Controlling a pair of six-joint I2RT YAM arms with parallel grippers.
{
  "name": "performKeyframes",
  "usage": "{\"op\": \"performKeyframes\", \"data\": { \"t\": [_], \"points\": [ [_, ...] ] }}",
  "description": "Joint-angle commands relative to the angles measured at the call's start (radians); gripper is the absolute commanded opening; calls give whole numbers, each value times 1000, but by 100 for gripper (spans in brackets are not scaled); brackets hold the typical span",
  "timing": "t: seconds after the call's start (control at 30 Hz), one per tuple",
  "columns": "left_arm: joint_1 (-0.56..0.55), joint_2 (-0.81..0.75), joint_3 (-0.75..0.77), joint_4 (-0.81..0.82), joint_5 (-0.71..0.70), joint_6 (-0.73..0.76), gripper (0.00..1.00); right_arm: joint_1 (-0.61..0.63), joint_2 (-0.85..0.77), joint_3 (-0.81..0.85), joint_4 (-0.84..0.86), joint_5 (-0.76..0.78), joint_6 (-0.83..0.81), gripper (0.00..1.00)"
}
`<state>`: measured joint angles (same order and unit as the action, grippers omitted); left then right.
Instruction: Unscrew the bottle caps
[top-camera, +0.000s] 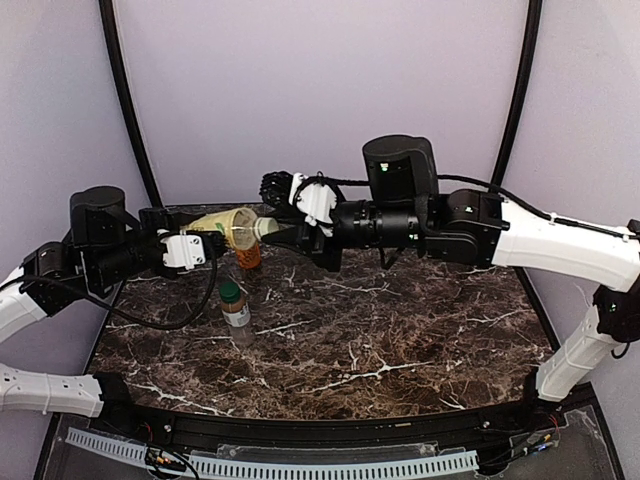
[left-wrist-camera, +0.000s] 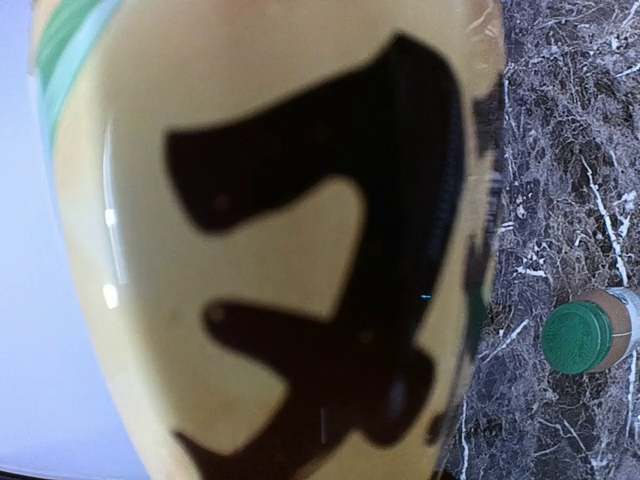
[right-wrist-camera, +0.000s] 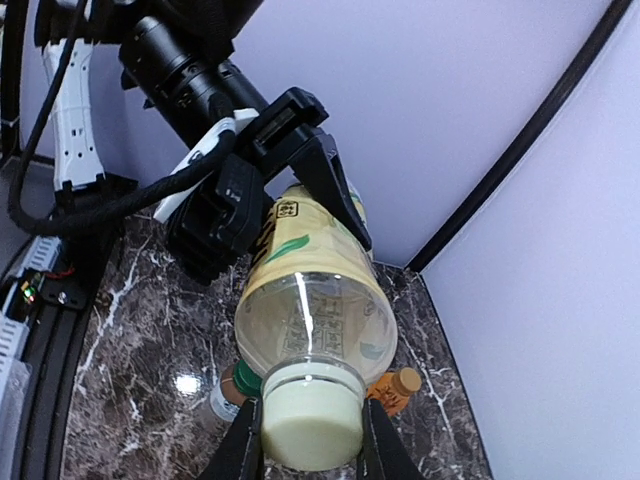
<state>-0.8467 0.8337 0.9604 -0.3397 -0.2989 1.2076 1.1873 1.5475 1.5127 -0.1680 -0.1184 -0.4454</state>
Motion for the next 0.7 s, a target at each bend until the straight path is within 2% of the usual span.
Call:
{"op": "performKeyframes", "data": {
  "t": [0.0, 0.13, 0.47, 0.5, 0.6, 0.67],
  "points": [
    [0, 10, 16, -63, 36, -20, 13, 17, -37, 2, -98, 13, -350, 0],
    [0, 17, 17, -99, 64, -31, 13, 17, -60, -26, -93, 24, -454, 0],
    [0, 38, 34, -116, 99, -57, 13, 17, -20, -14, -69, 27, -508, 1],
    [0, 38, 36, -121, 99, -61, 13, 17, -23, -21, -56, 28, -507, 10],
    [0, 39, 43, -126, 98, -71, 12, 17, -35, -40, -16, 29, -479, 53],
    [0, 41, 46, -127, 98, -78, 12, 16, -44, -44, -4, 20, -448, 70]
  ]
}}
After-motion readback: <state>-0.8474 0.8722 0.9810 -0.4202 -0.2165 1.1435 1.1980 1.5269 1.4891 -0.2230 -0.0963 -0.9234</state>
